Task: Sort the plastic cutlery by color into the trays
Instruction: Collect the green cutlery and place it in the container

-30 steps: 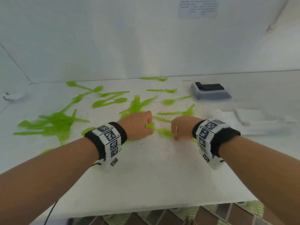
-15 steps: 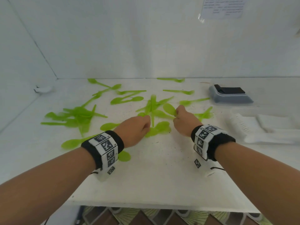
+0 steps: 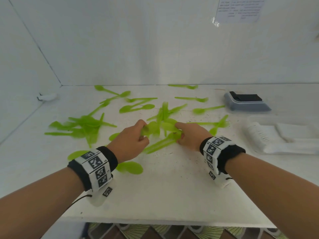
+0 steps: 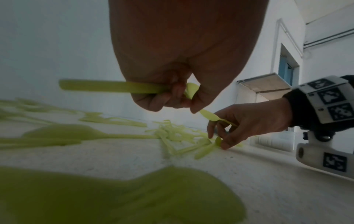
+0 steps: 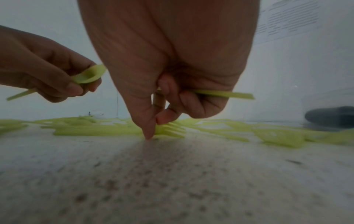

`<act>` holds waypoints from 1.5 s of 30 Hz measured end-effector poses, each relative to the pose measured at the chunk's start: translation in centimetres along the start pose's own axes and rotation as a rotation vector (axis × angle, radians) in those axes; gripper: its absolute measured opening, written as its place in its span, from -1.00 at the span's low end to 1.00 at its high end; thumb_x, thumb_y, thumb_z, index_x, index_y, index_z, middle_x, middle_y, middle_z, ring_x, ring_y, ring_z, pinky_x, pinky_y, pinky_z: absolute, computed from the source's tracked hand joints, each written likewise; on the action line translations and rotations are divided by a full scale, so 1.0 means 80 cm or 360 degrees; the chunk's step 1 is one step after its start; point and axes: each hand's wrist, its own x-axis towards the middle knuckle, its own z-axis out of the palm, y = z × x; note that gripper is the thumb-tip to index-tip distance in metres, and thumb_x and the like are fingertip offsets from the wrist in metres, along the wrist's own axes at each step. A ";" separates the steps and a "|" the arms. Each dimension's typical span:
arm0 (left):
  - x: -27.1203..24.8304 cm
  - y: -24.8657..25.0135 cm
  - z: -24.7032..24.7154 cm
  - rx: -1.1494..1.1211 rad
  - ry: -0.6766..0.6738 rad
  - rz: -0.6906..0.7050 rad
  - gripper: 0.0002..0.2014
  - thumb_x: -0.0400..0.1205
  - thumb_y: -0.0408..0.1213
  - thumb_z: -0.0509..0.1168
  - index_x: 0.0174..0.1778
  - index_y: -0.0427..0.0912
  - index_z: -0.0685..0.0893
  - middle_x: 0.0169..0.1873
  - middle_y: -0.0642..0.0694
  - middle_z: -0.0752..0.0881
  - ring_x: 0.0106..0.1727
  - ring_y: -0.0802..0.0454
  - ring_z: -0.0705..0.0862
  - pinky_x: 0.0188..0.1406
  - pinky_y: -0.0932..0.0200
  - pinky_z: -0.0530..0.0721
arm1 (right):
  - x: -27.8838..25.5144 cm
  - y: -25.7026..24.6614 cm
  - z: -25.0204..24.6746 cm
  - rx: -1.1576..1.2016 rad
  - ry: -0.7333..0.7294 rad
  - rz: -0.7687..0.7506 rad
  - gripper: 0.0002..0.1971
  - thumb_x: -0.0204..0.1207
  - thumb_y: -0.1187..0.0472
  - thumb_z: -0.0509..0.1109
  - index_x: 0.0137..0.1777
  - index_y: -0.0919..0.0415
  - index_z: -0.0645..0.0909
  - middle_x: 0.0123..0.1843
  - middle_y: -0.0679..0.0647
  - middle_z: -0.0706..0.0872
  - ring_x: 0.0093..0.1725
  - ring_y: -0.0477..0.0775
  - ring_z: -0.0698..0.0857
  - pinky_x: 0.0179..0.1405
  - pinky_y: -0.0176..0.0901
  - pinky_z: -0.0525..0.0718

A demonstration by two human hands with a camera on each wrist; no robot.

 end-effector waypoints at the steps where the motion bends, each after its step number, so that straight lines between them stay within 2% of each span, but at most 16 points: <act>1: 0.004 -0.003 0.001 0.0035 0.0016 0.0009 -0.87 0.73 -0.17 0.26 0.10 0.04 0.42 -0.36 -0.05 0.63 -0.43 0.03 0.50 -0.37 0.07 0.50 | -0.002 0.003 -0.003 -0.0049 -0.0006 0.0011 -0.72 0.59 0.18 0.33 0.28 -0.02 0.55 0.03 0.02 0.68 0.08 0.18 0.71 0.05 0.05 0.76; 4: 0.023 -0.008 0.008 0.0190 0.0037 0.0062 -0.84 0.71 -0.10 0.33 -0.01 0.04 0.44 -0.25 0.01 0.62 -0.26 0.02 0.58 -0.30 0.09 0.48 | -0.007 0.021 -0.014 -0.0102 -0.0037 0.0095 -0.75 0.57 0.25 0.30 0.18 -0.03 0.65 0.16 -0.05 0.69 0.24 0.15 0.69 0.17 0.01 0.72; 6: 0.040 -0.005 0.016 0.0287 -0.0003 0.0101 -0.79 0.68 -0.06 0.35 -0.08 0.07 0.41 -0.23 0.05 0.58 -0.19 -0.01 0.59 -0.24 0.08 0.48 | -0.010 0.035 -0.018 -0.0054 0.0001 0.0161 -0.67 0.61 0.20 0.29 0.32 -0.02 0.69 0.32 0.01 0.70 0.36 0.16 0.65 0.33 0.04 0.67; 8: 0.057 0.000 0.028 0.0397 -0.0061 0.0123 -0.76 0.66 0.00 0.36 -0.10 0.07 0.40 -0.18 0.04 0.57 -0.10 -0.07 0.60 -0.17 0.06 0.51 | -0.015 0.047 -0.022 0.0079 0.0110 0.0259 -0.54 0.65 0.16 0.28 0.56 -0.02 0.55 0.48 0.10 0.64 0.45 0.19 0.60 0.40 0.01 0.60; 13: 0.086 0.017 0.054 0.0691 -0.0267 0.0137 -0.67 0.71 -0.01 0.30 0.30 -0.11 0.57 0.17 -0.11 0.67 0.16 -0.15 0.66 0.14 -0.04 0.67 | -0.018 0.071 -0.027 0.0373 0.0362 0.0439 -0.50 0.67 0.15 0.25 0.62 0.05 0.43 0.40 0.19 0.67 0.27 0.24 0.66 0.14 -0.07 0.61; 18: 0.090 0.023 0.055 0.0647 -0.0310 0.0132 -0.85 0.68 -0.13 0.28 0.07 -0.11 0.61 -0.05 -0.11 0.69 -0.06 -0.13 0.68 -0.07 -0.03 0.70 | -0.004 0.082 -0.034 0.0329 0.0377 0.0518 -0.54 0.72 0.12 0.22 0.62 0.13 0.45 0.50 0.19 0.61 0.43 0.24 0.60 0.29 -0.02 0.54; 21: 0.087 0.027 0.051 0.0408 -0.0230 0.0081 -0.82 0.63 -0.16 0.34 -0.21 -0.01 0.45 -0.29 0.02 0.58 -0.23 -0.06 0.59 -0.35 0.09 0.47 | 0.015 0.085 -0.041 0.0257 0.0339 0.0480 -0.54 0.73 0.13 0.23 0.62 0.13 0.42 0.51 0.20 0.59 0.41 0.25 0.61 0.25 0.01 0.58; 24: 0.085 0.038 0.044 0.0160 -0.0066 0.0008 -0.80 0.66 -0.20 0.32 -0.17 -0.13 0.43 -0.34 0.00 0.53 -0.34 0.01 0.47 -0.42 0.09 0.35 | 0.044 0.090 -0.048 0.0164 0.0243 0.0489 -0.55 0.70 0.20 0.22 0.58 0.16 0.37 0.33 0.22 0.65 0.10 0.23 0.66 0.00 -0.01 0.63; 28: 0.087 0.052 0.037 -0.0170 0.0050 -0.0142 -0.79 0.74 -0.18 0.24 -0.13 -0.11 0.35 -0.43 0.04 0.45 -0.48 0.10 0.37 -0.50 0.18 0.32 | 0.085 0.102 -0.057 -0.0013 0.0093 0.0559 -0.60 0.68 0.25 0.22 0.48 0.30 0.33 0.19 0.24 0.68 -0.06 0.24 0.61 -0.03 0.05 0.66; 30: 0.093 0.058 0.035 -0.0302 0.0062 -0.0200 -0.85 0.75 -0.19 0.21 0.00 -0.17 0.39 -0.44 0.05 0.51 -0.54 0.15 0.40 -0.53 0.20 0.35 | 0.102 0.110 -0.059 -0.0136 0.0014 0.0523 -0.68 0.67 0.25 0.24 0.38 0.31 0.39 -0.02 0.16 0.64 -0.14 0.20 0.64 -0.06 0.06 0.70; 32: 0.101 0.064 0.036 -0.0354 0.0106 -0.0227 -0.86 0.74 -0.20 0.20 0.01 -0.13 0.34 -0.39 0.02 0.61 -0.59 0.19 0.41 -0.55 0.22 0.37 | 0.112 0.115 -0.060 -0.0254 0.0011 0.0428 -0.78 0.65 0.29 0.23 0.26 0.29 0.47 -0.16 0.12 0.58 -0.26 0.14 0.63 -0.25 -0.04 0.64; 34: 0.112 0.068 0.041 -0.0277 0.0155 -0.0242 -0.82 0.72 -0.19 0.22 -0.01 -0.09 0.30 -0.42 -0.04 0.52 -0.54 0.07 0.41 -0.51 0.12 0.36 | 0.120 0.113 -0.060 -0.0358 0.0067 0.0306 -0.82 0.67 0.29 0.22 0.20 0.28 0.56 -0.07 0.15 0.66 -0.22 0.16 0.66 -0.30 -0.09 0.57; 36: 0.123 0.071 0.050 -0.0090 0.0109 -0.0287 -0.76 0.71 -0.16 0.26 0.15 -0.12 0.34 -0.41 -0.07 0.50 -0.46 -0.03 0.47 -0.46 0.07 0.37 | 0.124 0.105 -0.059 -0.0383 0.0179 0.0227 -0.77 0.74 0.14 0.21 0.27 0.22 0.56 0.20 0.21 0.63 0.08 0.27 0.67 -0.09 0.01 0.61; 38: 0.132 0.075 0.061 0.0117 -0.0005 -0.0305 -0.64 0.72 -0.10 0.29 0.34 -0.14 0.36 -0.29 -0.09 0.60 -0.32 -0.06 0.57 -0.38 0.04 0.47 | 0.128 0.096 -0.061 -0.0277 0.0349 0.0161 -0.70 0.79 0.03 0.16 0.34 0.21 0.49 0.28 0.26 0.55 0.24 0.33 0.59 0.03 0.11 0.57; 42: 0.147 0.079 0.084 0.0357 -0.0224 -0.0265 -0.49 0.76 0.02 0.25 0.57 -0.14 0.39 0.26 -0.18 0.70 0.22 -0.20 0.68 0.11 -0.02 0.65 | 0.132 0.088 -0.073 0.0338 0.0393 0.0083 -0.76 0.82 0.02 0.11 0.11 0.22 0.37 -0.03 0.23 0.66 -0.07 0.32 0.67 -0.15 0.08 0.58; 45: 0.154 0.084 0.095 0.0442 -0.0341 -0.0233 -0.60 0.78 0.01 0.22 0.44 -0.15 0.47 0.12 -0.18 0.74 0.10 -0.18 0.71 0.01 -0.04 0.68 | 0.127 0.086 -0.074 0.0574 0.0344 0.0156 -0.65 0.80 -0.10 0.13 0.11 0.24 0.41 -0.03 0.19 0.64 -0.05 0.28 0.63 -0.13 0.01 0.51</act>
